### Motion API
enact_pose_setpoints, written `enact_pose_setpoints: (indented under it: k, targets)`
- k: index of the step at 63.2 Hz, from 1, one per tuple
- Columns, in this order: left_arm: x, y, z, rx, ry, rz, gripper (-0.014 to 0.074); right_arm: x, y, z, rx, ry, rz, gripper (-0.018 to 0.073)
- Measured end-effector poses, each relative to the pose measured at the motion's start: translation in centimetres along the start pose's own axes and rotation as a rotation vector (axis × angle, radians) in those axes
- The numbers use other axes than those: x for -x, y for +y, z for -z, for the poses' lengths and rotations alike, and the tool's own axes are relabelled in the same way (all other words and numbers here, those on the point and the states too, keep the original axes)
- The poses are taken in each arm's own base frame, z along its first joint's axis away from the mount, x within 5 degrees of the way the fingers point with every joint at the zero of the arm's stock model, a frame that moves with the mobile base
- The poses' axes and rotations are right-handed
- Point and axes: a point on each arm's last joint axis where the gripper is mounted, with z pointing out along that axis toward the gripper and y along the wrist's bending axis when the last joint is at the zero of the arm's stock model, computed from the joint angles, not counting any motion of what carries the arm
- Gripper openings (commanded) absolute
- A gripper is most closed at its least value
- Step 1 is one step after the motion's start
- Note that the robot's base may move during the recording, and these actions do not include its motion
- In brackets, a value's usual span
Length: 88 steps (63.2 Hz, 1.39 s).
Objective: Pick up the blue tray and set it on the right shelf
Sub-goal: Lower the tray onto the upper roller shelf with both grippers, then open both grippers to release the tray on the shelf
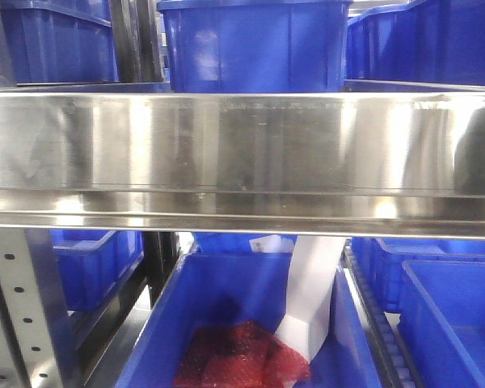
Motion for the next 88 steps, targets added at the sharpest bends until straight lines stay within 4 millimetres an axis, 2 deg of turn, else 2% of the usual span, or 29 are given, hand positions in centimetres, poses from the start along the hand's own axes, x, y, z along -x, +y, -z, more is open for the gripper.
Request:
enact_pose_setpoints:
  k: [8,19,31,34,38,41,49,53,58,71,77,82,88]
  targets:
    - [0.7,0.6,-3.6,0.018,0.06,0.014,-0.0048,1.0,0.0,-3.7,-0.021,0.039,-0.01,0.0057]
    - [0.6,1.1,-7.6,0.039,0.141,0.02,-0.0048,1.0,0.1,-8.0,-0.048,0.116,-0.012,0.0057]
    - [0.4,1.4,-10.3,0.054,0.192,0.024,-0.0033,0.8,0.2,-10.6,-0.065,0.164,-0.007,0.006]
    - [0.3,1.4,-10.8,0.059,0.201,0.024,0.0002,0.7,0.2,-11.0,-0.068,0.173,-0.006,0.0074]
    - [0.3,1.4,-11.2,0.062,0.209,0.023,0.0062,0.6,0.3,-11.4,-0.07,0.181,-0.005,0.0144]
    - [0.2,1.5,-11.3,0.065,0.213,0.019,0.0137,0.6,0.3,-11.4,-0.07,0.18,-0.005,0.0222]
    - [0.2,1.6,-11.5,0.08,0.214,-0.004,0.0385,0.7,0.3,-11.4,-0.066,0.176,0.001,0.053]
    - [0.3,1.6,-11.5,0.078,0.206,-0.007,0.0491,0.7,0.4,-11.4,-0.062,0.177,0.005,0.0648]
    - [0.4,1.6,-11.5,0.077,0.205,-0.011,0.0578,0.7,0.5,-11.4,-0.059,0.177,0.009,0.0631]
    - [0.4,1.6,-11.5,0.07,0.204,-0.026,0.0579,0.7,0.4,-11.1,-0.058,0.175,0.01,0.0633]
    - [0.5,1.6,-10.9,0.072,0.191,-0.032,0.0578,0.8,0.4,-10.0,-0.052,0.155,0.008,0.0612]
    - [0.7,1.5,-9.2,0.064,0.156,-0.033,0.0573,1.0,0.2,-8.2,-0.041,0.119,0.004,0.0545]
    - [1.0,1.3,-6.3,0.05,0.096,-0.043,0.051,0.9,-0.1,-5.3,-0.024,0.066,0.006,0.0393]
